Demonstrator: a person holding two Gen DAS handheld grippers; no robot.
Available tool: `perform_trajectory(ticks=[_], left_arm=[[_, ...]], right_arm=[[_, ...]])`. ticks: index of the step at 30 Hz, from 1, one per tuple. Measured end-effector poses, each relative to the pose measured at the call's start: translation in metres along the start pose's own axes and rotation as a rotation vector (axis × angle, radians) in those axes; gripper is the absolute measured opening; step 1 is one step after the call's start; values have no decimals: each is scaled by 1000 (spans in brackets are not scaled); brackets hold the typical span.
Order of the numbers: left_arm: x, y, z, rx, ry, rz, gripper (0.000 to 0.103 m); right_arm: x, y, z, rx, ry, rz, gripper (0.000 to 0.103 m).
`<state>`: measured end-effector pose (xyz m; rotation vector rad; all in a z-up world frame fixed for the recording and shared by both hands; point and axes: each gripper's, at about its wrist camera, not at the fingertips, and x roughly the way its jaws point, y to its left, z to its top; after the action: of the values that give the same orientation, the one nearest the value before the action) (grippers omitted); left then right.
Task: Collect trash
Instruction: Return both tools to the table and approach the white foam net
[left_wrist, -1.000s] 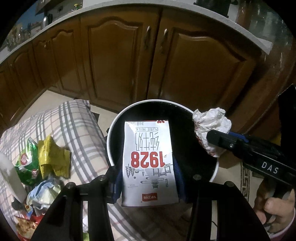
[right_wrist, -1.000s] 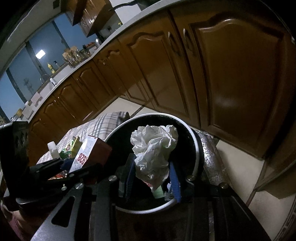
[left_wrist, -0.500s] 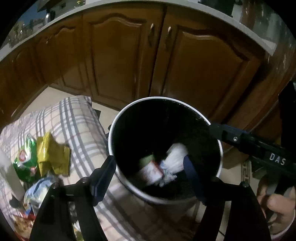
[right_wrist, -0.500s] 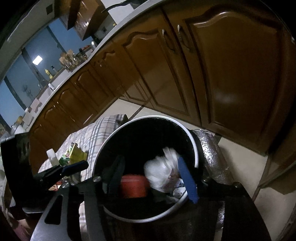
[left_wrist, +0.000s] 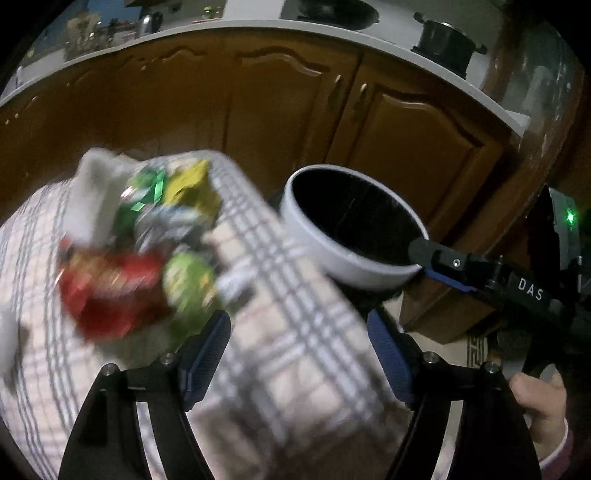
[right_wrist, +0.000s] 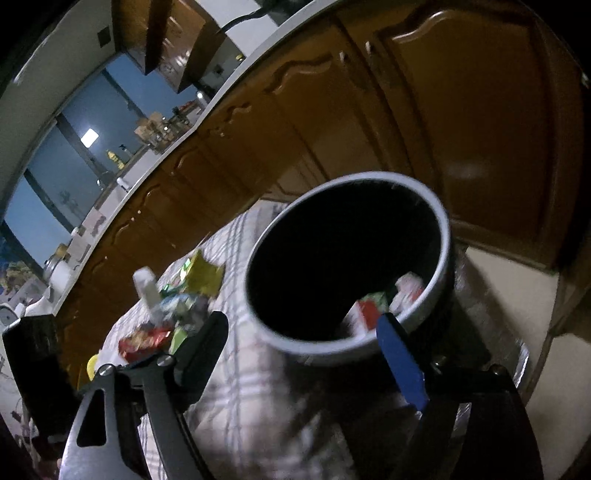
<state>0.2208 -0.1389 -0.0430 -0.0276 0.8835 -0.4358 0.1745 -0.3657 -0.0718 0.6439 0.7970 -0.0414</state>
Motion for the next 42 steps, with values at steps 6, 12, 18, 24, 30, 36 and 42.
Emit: perform_trajectory(ticks=[6,12,18,24,30,36,42], left_arm=[[-38,35,-34,-36,-3,62,76],[-64,72,-55,-126,-12,120,76],[-83,100,-67,-185,-33,179,76],[-103,131,-69,-229,-64,257,76],[-132,160,-65,-273,-135,363,78],[-129,185,-53,-285,-166,447,87],[-95,208,-47,-290,-94,465,65]], right_arm=[[6,37,-32,-52,26,25,84],[19,67,-55,-73,65,68,84],[30,105,-72,-150,88,103,84],[40,145,-74,-267,68,123,84],[61,164,-71,-276,76,147,83],[79,179,-63,-293,72,158,84],[104,182,-63,-307,116,139,68]])
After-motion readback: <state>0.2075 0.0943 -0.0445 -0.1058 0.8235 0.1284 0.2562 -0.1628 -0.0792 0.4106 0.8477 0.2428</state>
